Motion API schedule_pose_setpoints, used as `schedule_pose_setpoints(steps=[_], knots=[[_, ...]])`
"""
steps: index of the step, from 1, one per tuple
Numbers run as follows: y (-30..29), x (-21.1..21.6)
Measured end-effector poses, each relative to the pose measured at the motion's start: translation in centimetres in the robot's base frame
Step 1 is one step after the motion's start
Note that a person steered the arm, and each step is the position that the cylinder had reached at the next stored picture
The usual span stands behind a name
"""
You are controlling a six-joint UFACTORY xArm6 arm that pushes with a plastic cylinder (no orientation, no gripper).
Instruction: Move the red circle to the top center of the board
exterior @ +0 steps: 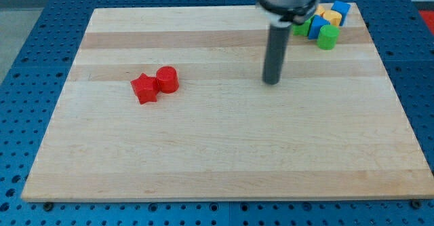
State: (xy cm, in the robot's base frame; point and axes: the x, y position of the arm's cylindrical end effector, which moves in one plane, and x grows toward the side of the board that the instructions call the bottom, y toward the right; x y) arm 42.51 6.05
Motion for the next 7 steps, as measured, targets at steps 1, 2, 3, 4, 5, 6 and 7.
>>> schedule_pose_setpoints(steps=[1, 2, 3, 4, 5, 6, 7], knots=[[-5.0, 2.5], [-10.1, 3.6], [-14.2, 3.8], [-17.2, 3.7], [-18.5, 2.6], [-18.5, 0.8], [-18.2, -0.7]])
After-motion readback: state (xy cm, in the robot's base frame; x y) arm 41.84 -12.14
